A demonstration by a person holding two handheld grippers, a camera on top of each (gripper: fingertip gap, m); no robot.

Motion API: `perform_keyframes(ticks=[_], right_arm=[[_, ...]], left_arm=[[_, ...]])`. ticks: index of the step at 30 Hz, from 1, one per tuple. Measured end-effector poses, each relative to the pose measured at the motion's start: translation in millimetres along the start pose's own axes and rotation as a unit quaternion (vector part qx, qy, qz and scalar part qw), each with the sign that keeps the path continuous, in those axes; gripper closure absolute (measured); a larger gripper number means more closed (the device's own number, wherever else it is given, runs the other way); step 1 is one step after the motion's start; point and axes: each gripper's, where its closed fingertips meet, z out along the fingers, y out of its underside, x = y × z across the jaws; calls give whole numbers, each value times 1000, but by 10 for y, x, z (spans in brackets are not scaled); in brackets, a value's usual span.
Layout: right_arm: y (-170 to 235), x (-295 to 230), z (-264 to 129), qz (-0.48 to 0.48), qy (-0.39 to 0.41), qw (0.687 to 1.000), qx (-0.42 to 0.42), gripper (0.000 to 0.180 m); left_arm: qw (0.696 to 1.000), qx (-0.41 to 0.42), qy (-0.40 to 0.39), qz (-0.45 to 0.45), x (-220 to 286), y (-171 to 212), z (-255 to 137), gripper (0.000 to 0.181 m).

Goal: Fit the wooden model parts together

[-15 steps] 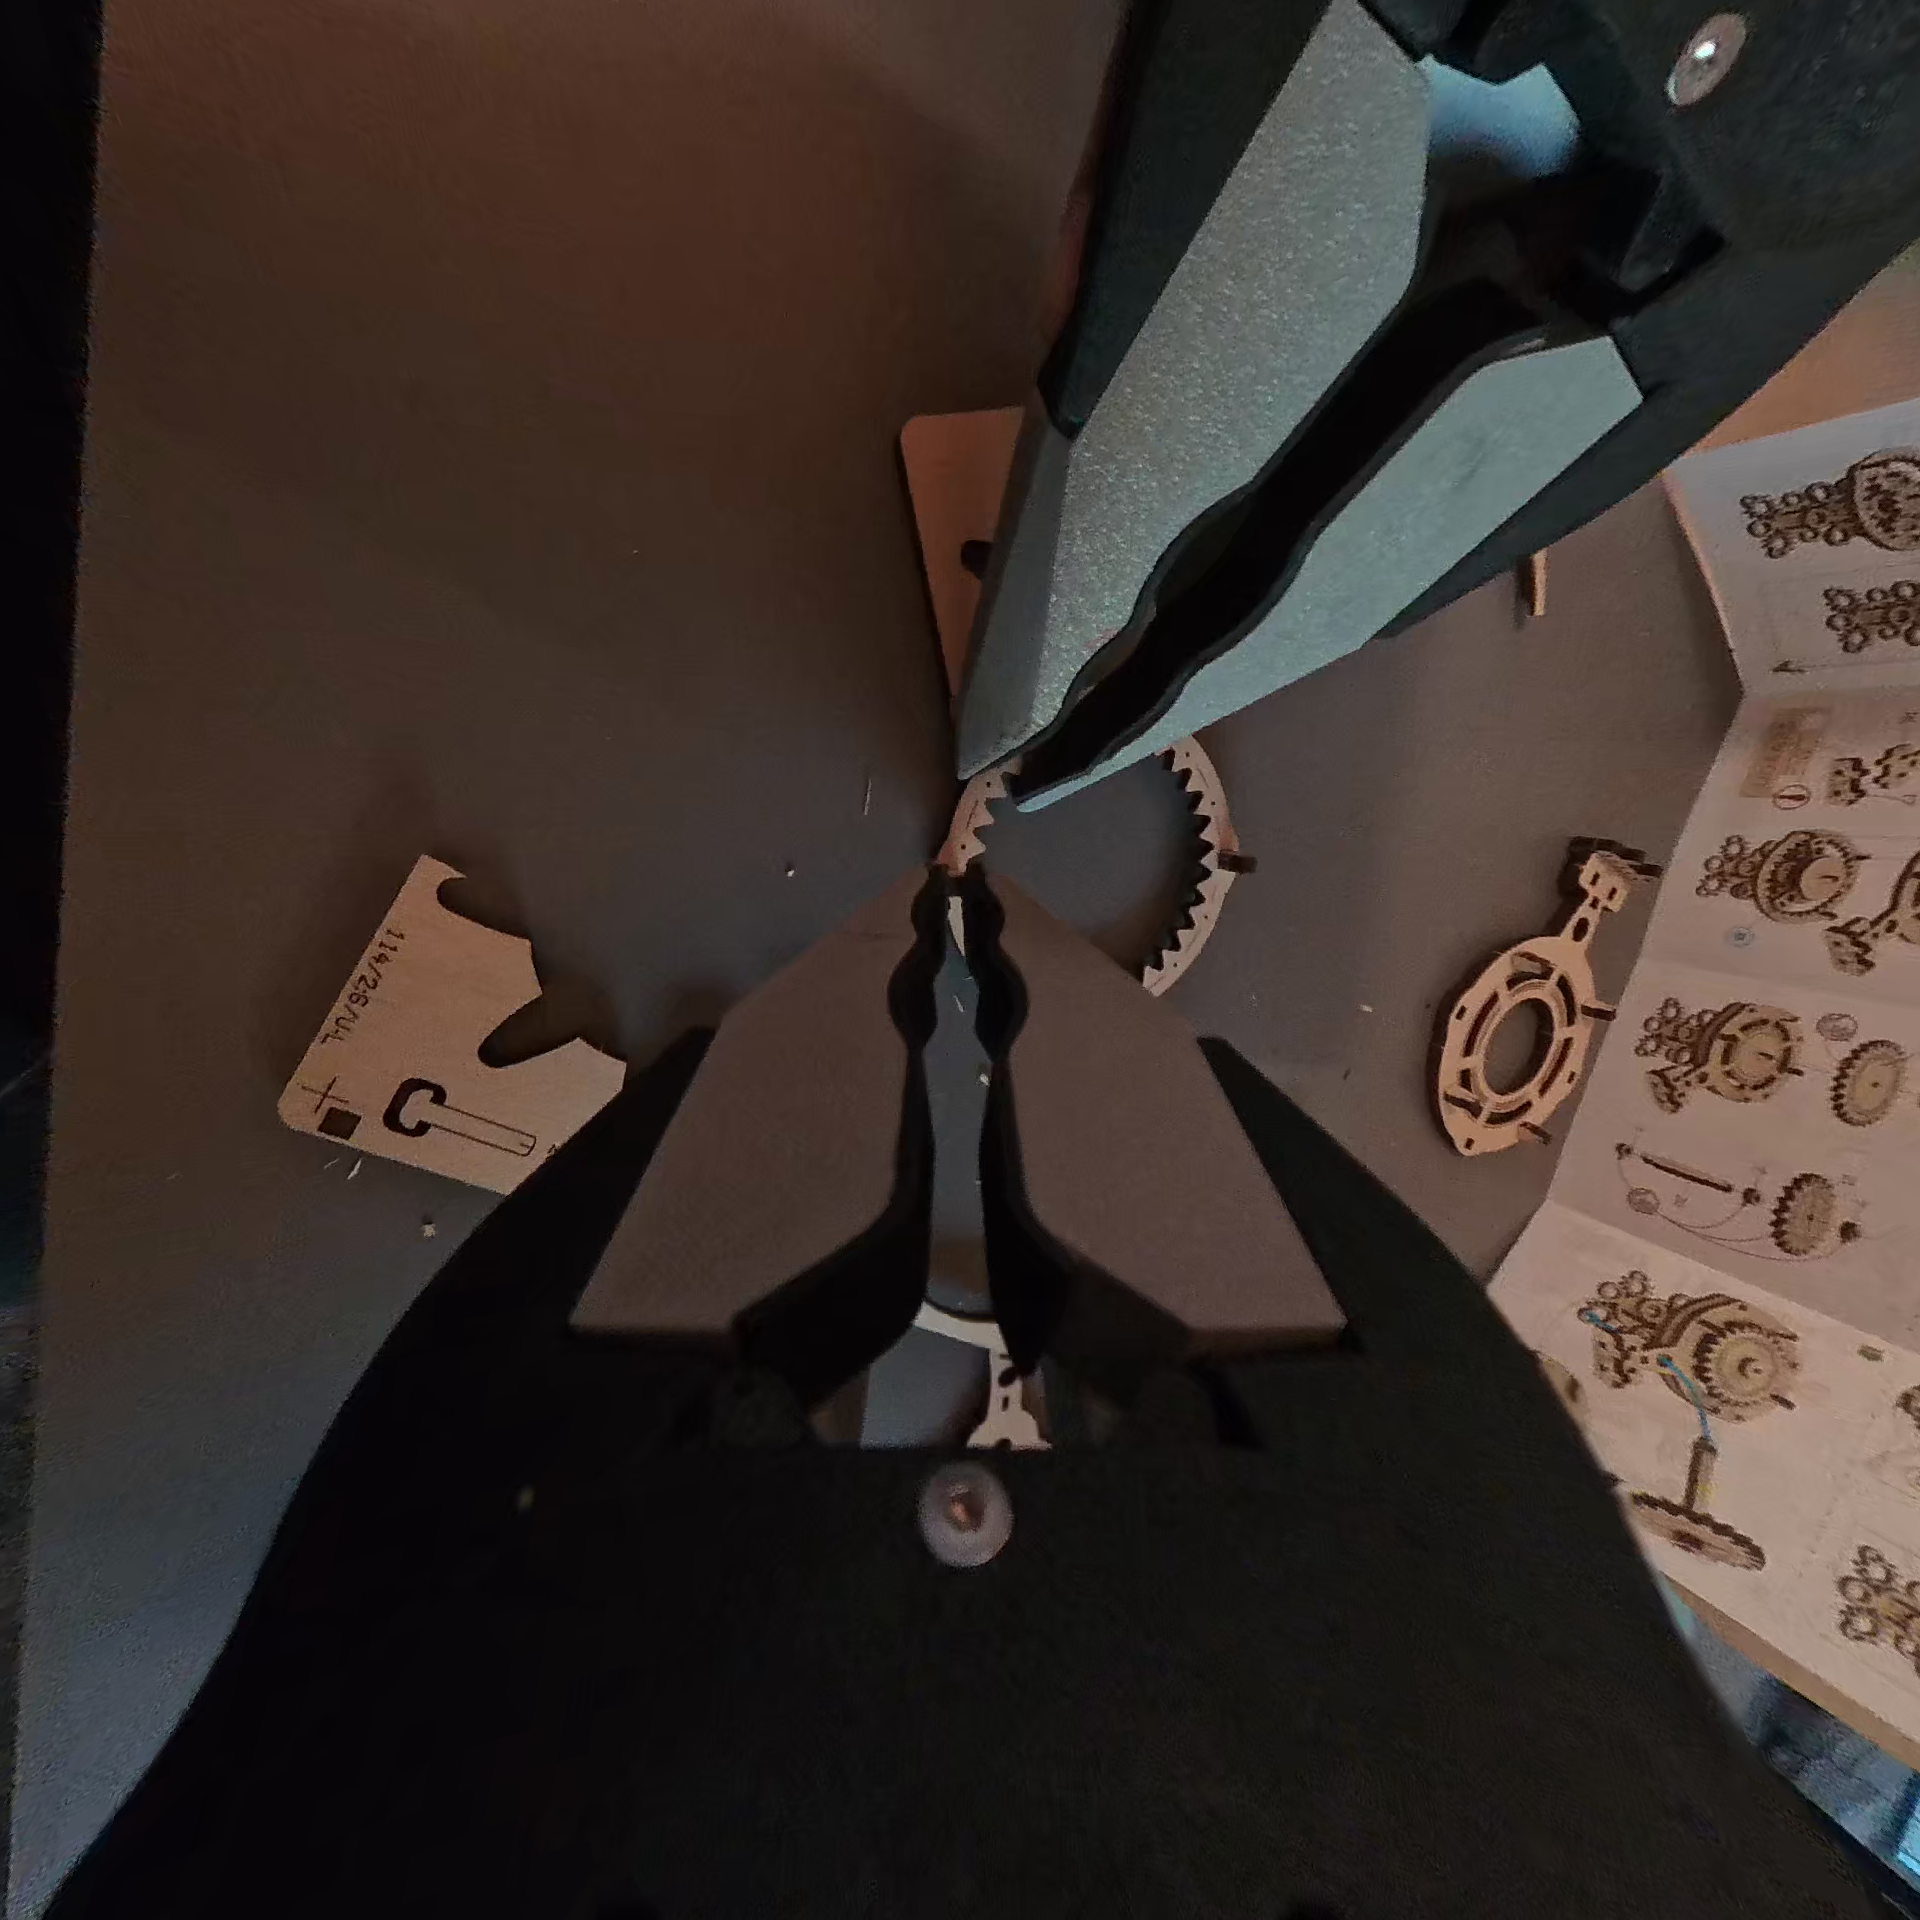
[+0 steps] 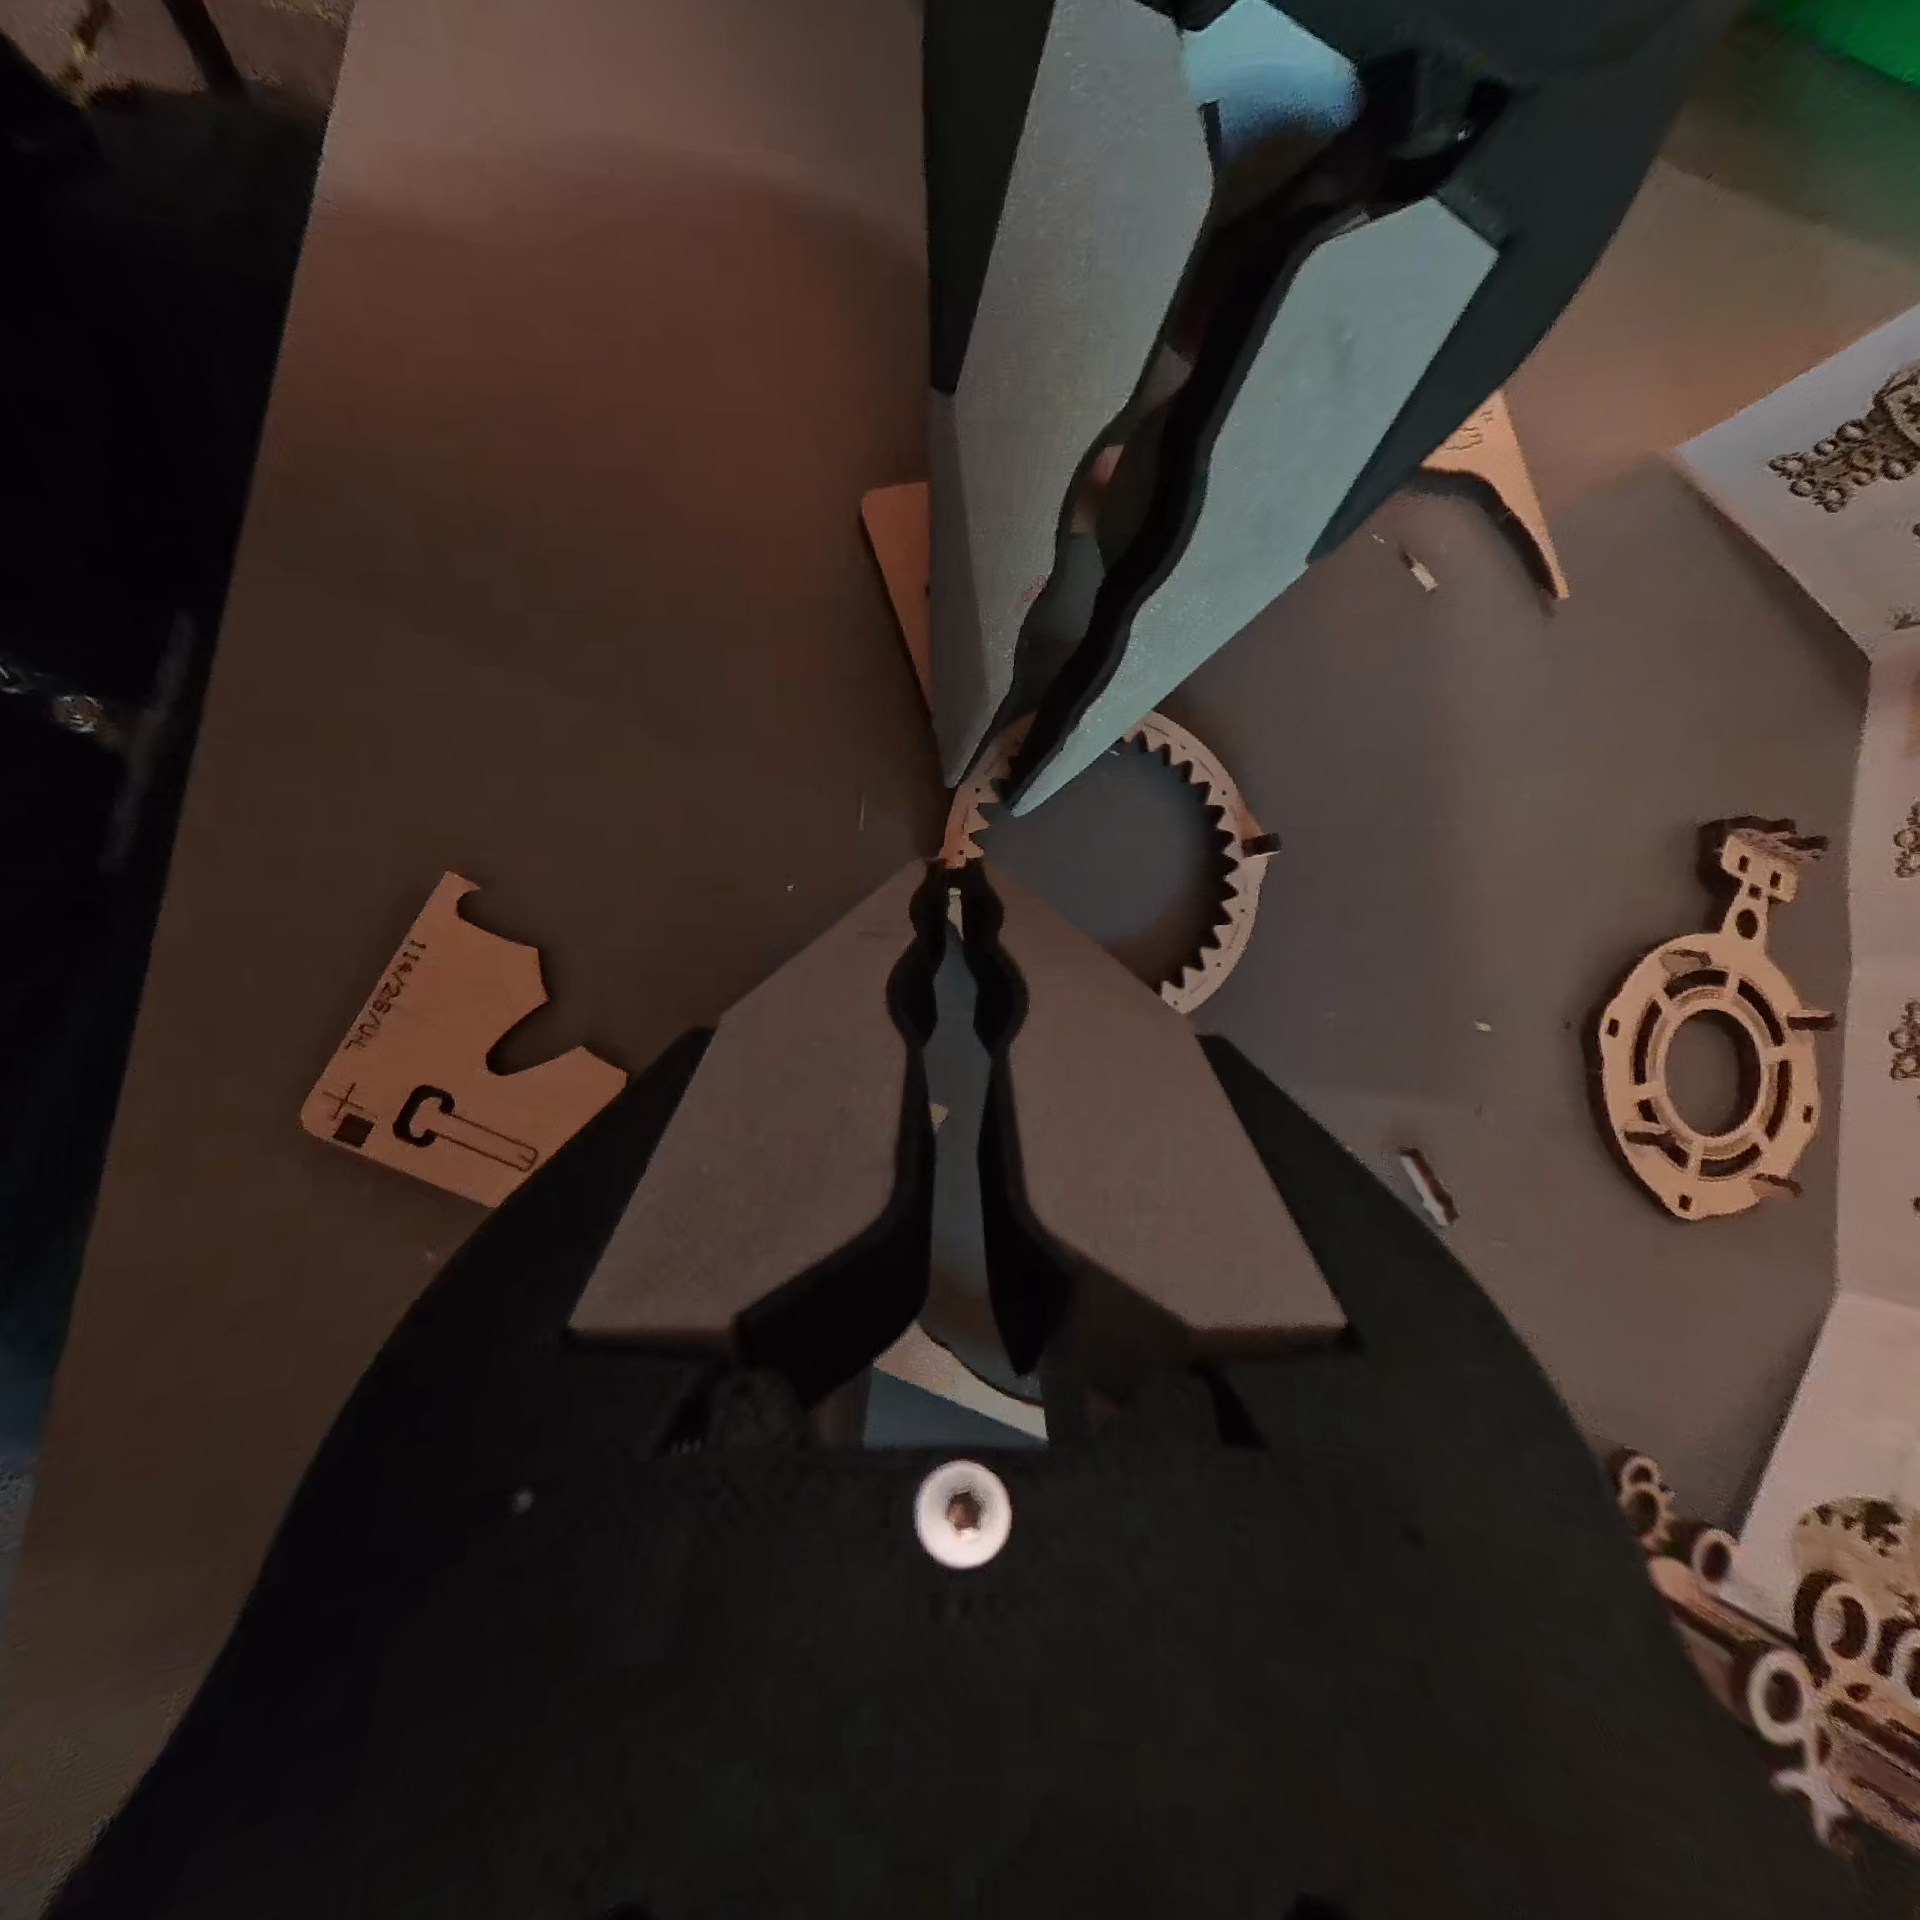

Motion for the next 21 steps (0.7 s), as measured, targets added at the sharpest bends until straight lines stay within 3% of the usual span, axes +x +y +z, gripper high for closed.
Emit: perform_keyframes(ticks=[1,6,11,13,16,21], right_arm=[[1,0,0,0,-10,1000,0,178],[13,-6,5,-20,-114,992,-57,179],[2,-28,4,-7,-78,997,-15,179],[4,-31,4,7,-98,995,1,179],[4,-34,6,11,-155,987,-33,179],[-21,-38,0,24,-126,989,-70,176]], left_arm=[[1000,0,0,0,-1,0,0,175],[1000,0,1,-1,-1,-1,0,174],[1000,0,7,1,23,2,1,174],[1000,0,9,-1,23,2,1,174],[1000,0,8,1,24,1,0,174],[1000,0,4,2,27,-4,0,174]])
